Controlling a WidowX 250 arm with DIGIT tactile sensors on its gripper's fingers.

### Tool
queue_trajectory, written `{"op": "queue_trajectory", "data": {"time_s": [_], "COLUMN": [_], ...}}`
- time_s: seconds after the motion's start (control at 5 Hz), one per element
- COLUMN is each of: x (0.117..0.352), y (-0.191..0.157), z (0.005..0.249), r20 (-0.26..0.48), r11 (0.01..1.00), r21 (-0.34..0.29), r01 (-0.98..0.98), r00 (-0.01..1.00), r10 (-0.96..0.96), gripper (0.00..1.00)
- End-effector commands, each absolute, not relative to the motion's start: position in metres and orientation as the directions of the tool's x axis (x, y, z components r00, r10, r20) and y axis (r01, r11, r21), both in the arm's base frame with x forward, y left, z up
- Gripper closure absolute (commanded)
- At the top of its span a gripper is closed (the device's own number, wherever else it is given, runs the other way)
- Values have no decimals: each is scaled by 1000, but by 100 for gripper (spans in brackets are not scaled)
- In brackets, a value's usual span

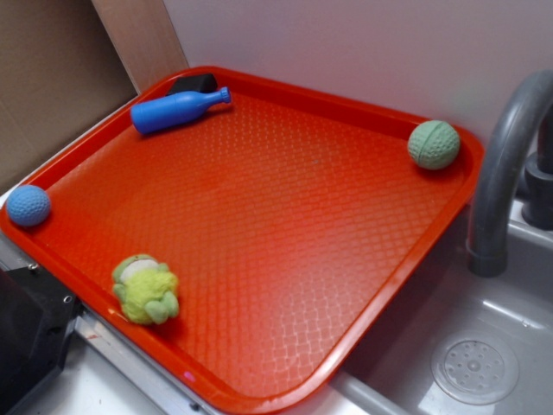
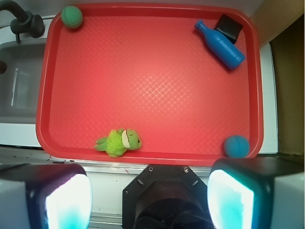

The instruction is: Grab the blue ball.

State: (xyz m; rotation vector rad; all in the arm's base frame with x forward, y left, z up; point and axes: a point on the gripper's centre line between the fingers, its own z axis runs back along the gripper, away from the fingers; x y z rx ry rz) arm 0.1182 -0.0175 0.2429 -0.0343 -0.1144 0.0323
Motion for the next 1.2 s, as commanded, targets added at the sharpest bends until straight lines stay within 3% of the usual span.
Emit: {"op": "queue_trajectory", "data": {"time_s": [0.0, 0.2, 0.4, 0.6, 0.8, 1.0], "x": [118, 140, 148, 151, 133, 117], "y": [-17, 17, 41, 82, 109, 114], "z": [243, 195, 165, 129, 100, 74], "r20": [114, 122, 71, 48, -10, -77], "r11": [999, 996, 985, 969, 974, 972], "r21": [-36, 94, 140, 244, 227, 225], "r01": [-30, -8, 105, 50, 0, -63], "r00": [993, 993, 991, 997, 1000, 994], "r10": [34, -4, -116, -63, 3, 82], "gripper": [0, 0, 0, 0, 0, 0]}}
